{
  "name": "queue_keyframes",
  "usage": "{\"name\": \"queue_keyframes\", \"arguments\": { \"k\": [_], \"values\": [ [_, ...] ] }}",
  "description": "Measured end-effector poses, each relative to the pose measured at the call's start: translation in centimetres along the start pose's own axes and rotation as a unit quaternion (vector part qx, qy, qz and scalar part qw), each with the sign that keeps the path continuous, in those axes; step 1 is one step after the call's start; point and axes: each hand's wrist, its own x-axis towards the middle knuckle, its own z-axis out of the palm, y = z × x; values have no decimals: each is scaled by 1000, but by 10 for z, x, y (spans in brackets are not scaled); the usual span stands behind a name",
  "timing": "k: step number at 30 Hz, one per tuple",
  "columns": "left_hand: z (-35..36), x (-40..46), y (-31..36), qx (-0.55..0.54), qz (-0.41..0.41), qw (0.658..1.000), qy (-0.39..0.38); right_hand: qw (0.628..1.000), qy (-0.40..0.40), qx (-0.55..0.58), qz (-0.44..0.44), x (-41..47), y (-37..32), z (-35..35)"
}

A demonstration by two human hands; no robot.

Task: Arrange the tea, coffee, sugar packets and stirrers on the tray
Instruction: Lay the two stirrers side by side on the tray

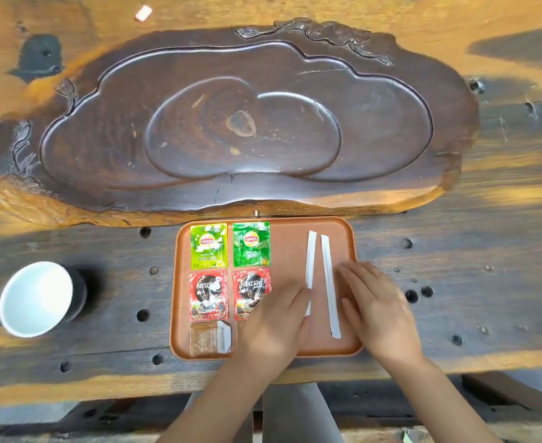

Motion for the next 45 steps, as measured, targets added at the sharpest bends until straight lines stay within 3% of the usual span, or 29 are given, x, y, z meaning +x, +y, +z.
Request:
{"name": "queue_keyframes", "arguments": {
  "k": [4, 7, 19, 31, 39, 42, 45],
  "values": [
    [4, 18, 0, 119, 50, 984, -124, 991, -68, -50, -99, 1, 13, 9],
    [8, 25, -1, 134, 75, 974, -168, 984, -108, -74, -122, 4, 22, 14],
    [11, 11, -8, 122, 39, 983, -130, 985, -107, -82, -107, 6, 23, 15],
    [8, 10, -8, 108, 30, 982, -149, 982, -117, -85, -121, 7, 24, 17],
    [1, 5, -14, 84, 48, 993, -70, 994, -47, -35, -92, 11, 14, 11],
    [-20, 0, -20, 14, 32, 999, -9, 999, 3, 1, -35, 15, 7, 6],
    [-48, -12, -45, -7, -39, 997, 71, 997, 35, 37, 64, 18, 0, 1]
  ]
}}
